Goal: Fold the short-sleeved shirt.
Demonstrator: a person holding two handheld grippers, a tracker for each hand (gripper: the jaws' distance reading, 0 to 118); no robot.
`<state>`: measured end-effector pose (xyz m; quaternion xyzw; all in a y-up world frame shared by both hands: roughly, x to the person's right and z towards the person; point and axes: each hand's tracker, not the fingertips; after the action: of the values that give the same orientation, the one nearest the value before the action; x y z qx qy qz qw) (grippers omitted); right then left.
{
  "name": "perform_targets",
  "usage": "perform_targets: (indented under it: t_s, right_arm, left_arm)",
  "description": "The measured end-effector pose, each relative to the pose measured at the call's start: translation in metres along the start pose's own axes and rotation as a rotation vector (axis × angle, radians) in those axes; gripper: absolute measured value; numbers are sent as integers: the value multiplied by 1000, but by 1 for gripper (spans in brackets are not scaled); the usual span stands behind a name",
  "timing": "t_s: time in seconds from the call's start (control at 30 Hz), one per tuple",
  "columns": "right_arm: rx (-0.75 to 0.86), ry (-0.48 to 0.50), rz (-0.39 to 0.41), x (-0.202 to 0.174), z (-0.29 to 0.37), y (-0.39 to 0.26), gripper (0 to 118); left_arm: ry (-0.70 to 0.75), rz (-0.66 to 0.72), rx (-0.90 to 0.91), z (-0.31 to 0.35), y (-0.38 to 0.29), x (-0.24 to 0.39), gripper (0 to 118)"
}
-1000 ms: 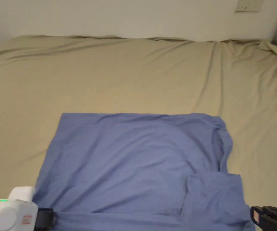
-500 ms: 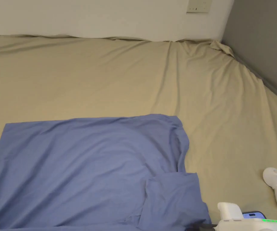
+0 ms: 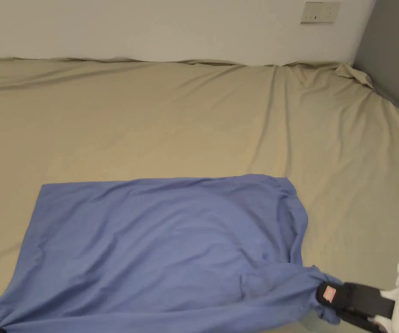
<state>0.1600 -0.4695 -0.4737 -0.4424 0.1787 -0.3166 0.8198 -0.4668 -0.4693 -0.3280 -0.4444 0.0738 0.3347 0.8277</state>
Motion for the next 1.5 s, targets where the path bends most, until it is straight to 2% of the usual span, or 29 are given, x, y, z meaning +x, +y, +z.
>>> perform_targets:
  t_s: [0.1, 0.2, 0.27, 0.4, 0.43, 0.5, 0.6, 0.67, 0.73, 0.77, 0.8, 0.87, 0.9, 0.93, 1.0, 1.07, 1.17, 1.2, 1.23, 1.27, 1.3, 1.33, 1.37, 1.43, 1.47, 1.5]
  right_arm:
    - [25, -24, 7, -7, -28, 31, 6]
    - [33, -46, -3, -13, -64, 54, 6]
    - [28, -100, 5, -16, -90, 68, 6]
    - [23, -178, -12, -9, -137, 86, 6]
    - [15, -202, -16, 3, -152, 96, 6]
    - [-2, -242, -29, 7, -172, 100, 6]
    - [-53, -340, 30, 8, -195, 97, 6]
    - [-50, -354, 72, 8, -201, 95, 6]
    - [-46, -359, 72, 5, -203, 94, 6]
    - [-51, -365, 88, 4, -203, 96, 8]
    - [-66, -367, 129, 2, -203, 98, 21]
    - [-99, -349, 230, -6, -193, 104, 92]
    - [-93, -324, 251, -14, -181, 108, 118]
    - [-20, -279, 269, -23, -162, 106, 118]
    - [196, -150, 335, -41, -117, 91, 118]
    - [262, -166, 430, -53, -88, 72, 118]
    - [201, -192, 570, -61, -57, 33, 118]
    - [173, -211, 605, -61, -52, 16, 118]
    - [190, -248, 625, -83, -38, -7, 99]
    - [198, -252, 653, -85, -33, -25, 57]
    - [181, -262, 683, -87, -32, -42, 5]
    - [163, -304, 696, -85, -29, -59, 3]
    - [108, -248, 648, -68, -42, -57, 3]
    - [49, -173, 616, -57, -46, -63, 3]
    - [44, -174, 613, -53, -47, -63, 3]
    - [76, -183, 649, -53, -41, -76, 3]
  left_arm:
    - [-28, 88, 29, -8, 26, 2, 6]
    - [-36, 126, 54, -29, 56, 13, 6]
    - [-34, 125, 60, -50, 78, 23, 6]
    - [24, 104, 75, -106, 117, 40, 6]
    - [40, 102, 77, -119, 124, 41, 6]
    - [115, 94, 56, -147, 131, 42, 6]
    - [198, 65, 17, -180, 130, 39, 6]
    - [181, 68, 37, -183, 125, 38, 6]
    - [183, 49, 50, -180, 125, 40, 7]
    - [186, 40, 56, -180, 124, 40, 12]
    - [190, 27, 55, -180, 125, 40, 26]
    - [176, 16, 48, -165, 130, 44, 100]
    - [157, 6, 39, -152, 131, 48, 118]
    - [137, -23, 59, -133, 128, 54, 118]
    - [81, -143, 246, -89, 114, 60, 118]
    - [148, -229, 311, -63, 91, 66, 118]
    - [203, -308, 209, -44, 47, 66, 118]
    - [204, -306, 207, -43, 30, 63, 115]
    - [196, -299, 223, -41, 16, 60, 82]
    - [195, -299, 222, -43, 8, 54, 31]
    - [210, -279, 180, -49, 0, 51, 0]
    - [223, -252, 162, -55, -7, 47, 0]
    - [203, -252, 152, -61, -9, 43, 0]
    - [174, -204, 78, -79, -5, 34, 0]
    - [189, -204, 76, -87, 2, 31, 0]
    - [202, -212, 87, -98, 13, 27, 1]
